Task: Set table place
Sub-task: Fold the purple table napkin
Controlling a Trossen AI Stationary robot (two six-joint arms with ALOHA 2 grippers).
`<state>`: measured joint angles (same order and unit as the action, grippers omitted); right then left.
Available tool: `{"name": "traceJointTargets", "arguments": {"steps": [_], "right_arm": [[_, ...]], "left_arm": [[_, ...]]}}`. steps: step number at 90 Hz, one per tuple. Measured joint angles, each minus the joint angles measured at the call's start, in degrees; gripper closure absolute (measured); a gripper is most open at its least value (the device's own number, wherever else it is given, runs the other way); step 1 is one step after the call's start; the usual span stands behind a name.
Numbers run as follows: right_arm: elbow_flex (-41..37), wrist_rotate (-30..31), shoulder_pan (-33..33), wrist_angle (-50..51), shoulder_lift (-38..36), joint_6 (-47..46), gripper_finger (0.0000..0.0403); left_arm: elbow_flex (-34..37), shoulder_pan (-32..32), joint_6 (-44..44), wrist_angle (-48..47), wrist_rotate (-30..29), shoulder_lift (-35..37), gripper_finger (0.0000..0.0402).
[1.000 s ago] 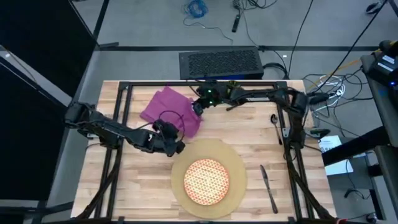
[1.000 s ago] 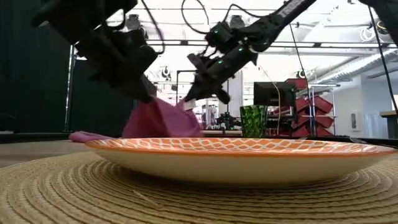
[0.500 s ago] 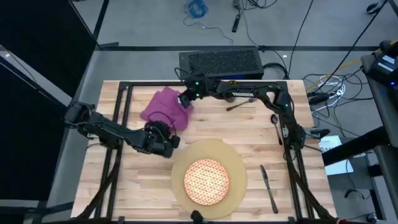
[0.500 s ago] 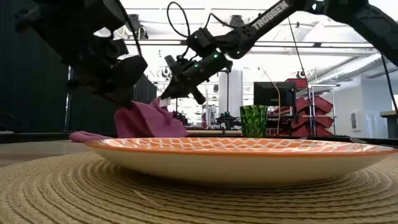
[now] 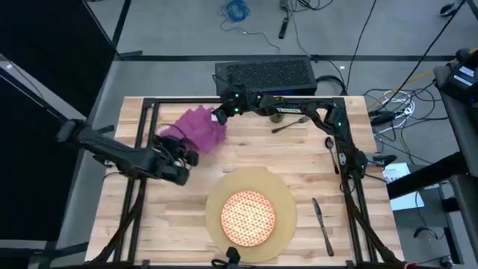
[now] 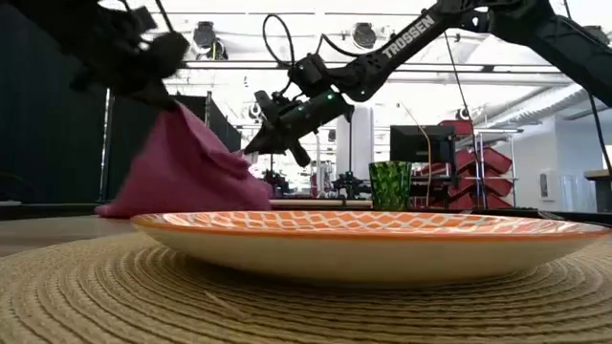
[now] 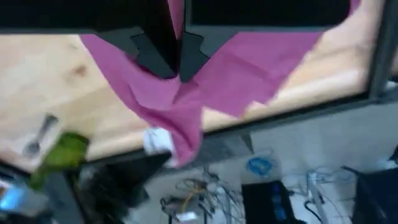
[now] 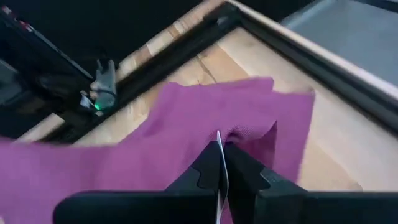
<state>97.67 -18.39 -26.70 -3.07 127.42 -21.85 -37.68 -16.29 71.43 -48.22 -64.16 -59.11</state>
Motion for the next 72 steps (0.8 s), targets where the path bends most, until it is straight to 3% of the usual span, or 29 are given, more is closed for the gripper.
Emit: {"name": "traceJointTargets", "arguments": {"steps": [16, 34, 51, 72], "right_arm": [[0.00, -0.30, 0.13, -2.33, 0.00, -1.31, 0.0403], [0.00, 0.01, 0.11, -2.37, 0.00, -1.49, 0.0403], [2.98, -1.36, -0.48, -3.02, 3.35, -3.37, 0.0403], [16.64, -3.75, -1.04, 2.28, 11.05, -3.93, 0.0403]], "left_arm": [[9.31, 0.92, -0.41, 5.18, 4.09, 11.36, 0.0402], [18.62, 0.91, 1.17, 15.19, 7.63, 15.26, 0.0402], [20.33, 2.29, 3.07, 13.43, 7.01, 15.30, 0.0402], [20.38, 7.22, 3.44, 8.23, 5.43, 17.82, 0.0402]]}}
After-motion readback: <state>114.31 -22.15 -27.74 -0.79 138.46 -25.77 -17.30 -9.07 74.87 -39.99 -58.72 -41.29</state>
